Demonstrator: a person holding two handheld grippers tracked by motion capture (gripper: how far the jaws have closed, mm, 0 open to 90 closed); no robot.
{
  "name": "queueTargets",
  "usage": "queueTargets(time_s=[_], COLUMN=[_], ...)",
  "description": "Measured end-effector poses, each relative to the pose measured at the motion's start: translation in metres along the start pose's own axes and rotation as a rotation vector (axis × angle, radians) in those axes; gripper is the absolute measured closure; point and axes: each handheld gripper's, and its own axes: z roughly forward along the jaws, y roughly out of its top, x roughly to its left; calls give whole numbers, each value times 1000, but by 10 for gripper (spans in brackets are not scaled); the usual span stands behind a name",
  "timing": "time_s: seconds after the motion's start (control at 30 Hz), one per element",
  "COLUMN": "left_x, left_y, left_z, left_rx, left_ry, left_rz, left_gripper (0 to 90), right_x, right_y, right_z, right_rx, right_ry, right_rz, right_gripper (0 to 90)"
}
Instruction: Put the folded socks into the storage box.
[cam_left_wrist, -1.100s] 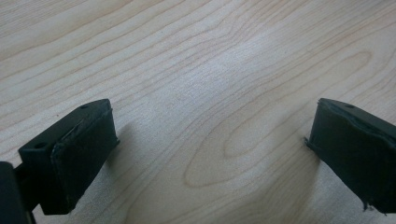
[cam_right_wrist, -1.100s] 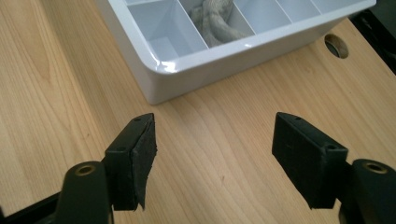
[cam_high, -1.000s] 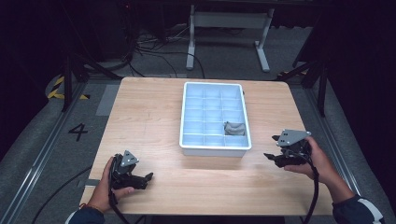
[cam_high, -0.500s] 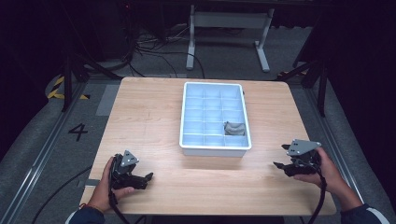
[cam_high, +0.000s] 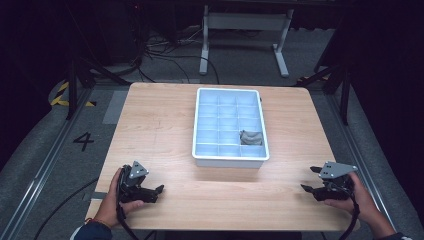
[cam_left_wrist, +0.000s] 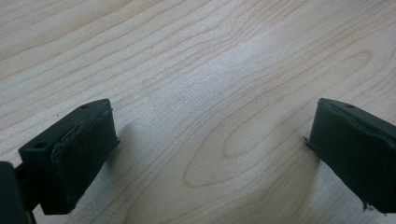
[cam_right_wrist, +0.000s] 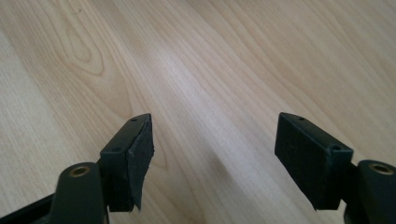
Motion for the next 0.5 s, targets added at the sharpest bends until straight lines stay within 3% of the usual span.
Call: queueTargets(time_s=[0.17,0.5], left_x=[-1,-1], left_y=[0,0], left_z=[0,0], left_rx=[2,0], left_ry=[-3,-4], left_rz=[-10,-8], left_gripper=[17,17], right_x=[2,1], right_y=[-17,-49], right_z=[-1,-2], right_rx=[-11,-78], right_ry=[10,29], right_rz=[49,224], right_gripper=[282,254])
